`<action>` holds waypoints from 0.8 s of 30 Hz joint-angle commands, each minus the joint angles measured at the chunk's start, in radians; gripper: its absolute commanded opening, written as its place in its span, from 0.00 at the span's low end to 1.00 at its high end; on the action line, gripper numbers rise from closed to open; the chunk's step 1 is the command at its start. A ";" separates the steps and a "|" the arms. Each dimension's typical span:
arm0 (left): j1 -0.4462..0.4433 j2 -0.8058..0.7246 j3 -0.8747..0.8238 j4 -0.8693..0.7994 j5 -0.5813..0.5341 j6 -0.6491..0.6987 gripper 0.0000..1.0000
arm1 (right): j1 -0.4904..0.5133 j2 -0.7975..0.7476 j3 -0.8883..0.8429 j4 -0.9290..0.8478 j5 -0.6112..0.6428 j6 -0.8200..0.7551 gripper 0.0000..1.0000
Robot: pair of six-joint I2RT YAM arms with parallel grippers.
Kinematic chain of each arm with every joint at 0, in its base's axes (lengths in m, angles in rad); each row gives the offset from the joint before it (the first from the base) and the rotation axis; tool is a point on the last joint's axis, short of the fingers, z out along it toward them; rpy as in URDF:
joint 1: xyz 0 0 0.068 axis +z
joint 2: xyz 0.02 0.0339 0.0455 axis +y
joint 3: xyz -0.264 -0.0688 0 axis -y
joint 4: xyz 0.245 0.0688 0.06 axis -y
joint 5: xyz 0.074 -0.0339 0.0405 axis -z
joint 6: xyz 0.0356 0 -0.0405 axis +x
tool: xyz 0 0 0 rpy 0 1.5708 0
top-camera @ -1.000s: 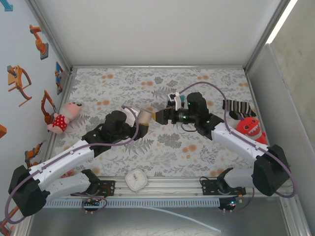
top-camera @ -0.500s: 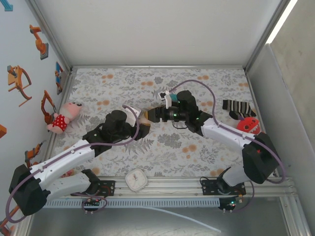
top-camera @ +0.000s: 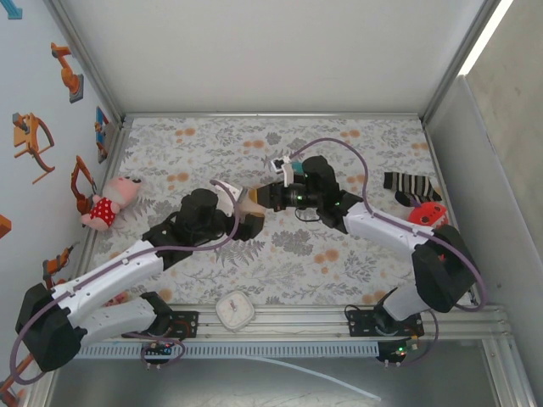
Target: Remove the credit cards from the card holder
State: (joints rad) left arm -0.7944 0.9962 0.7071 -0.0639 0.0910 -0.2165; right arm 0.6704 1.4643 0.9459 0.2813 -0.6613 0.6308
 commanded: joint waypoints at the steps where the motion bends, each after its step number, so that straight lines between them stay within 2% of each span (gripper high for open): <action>1: 0.051 -0.049 0.026 0.034 0.167 -0.040 0.96 | -0.047 -0.070 0.010 0.053 -0.060 -0.022 0.00; 5: 0.114 -0.057 0.013 0.057 0.296 -0.097 0.95 | -0.097 -0.109 0.007 0.087 -0.173 -0.019 0.00; 8: 0.152 -0.070 -0.001 0.085 0.374 -0.129 0.90 | -0.115 -0.136 0.014 0.091 -0.258 -0.018 0.00; 12: 0.163 -0.089 0.003 0.107 0.478 -0.127 0.89 | -0.121 -0.172 0.021 0.064 -0.336 -0.047 0.00; 20: 0.163 -0.105 0.008 0.191 0.658 -0.151 0.82 | -0.121 -0.223 0.028 -0.002 -0.378 -0.099 0.00; 24: 0.163 -0.091 0.008 0.185 0.674 -0.153 0.81 | -0.121 -0.237 0.026 0.019 -0.388 -0.084 0.00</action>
State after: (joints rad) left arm -0.6350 0.9047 0.7067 0.0849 0.6941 -0.3531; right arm 0.5529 1.2568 0.9459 0.2745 -1.0103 0.5560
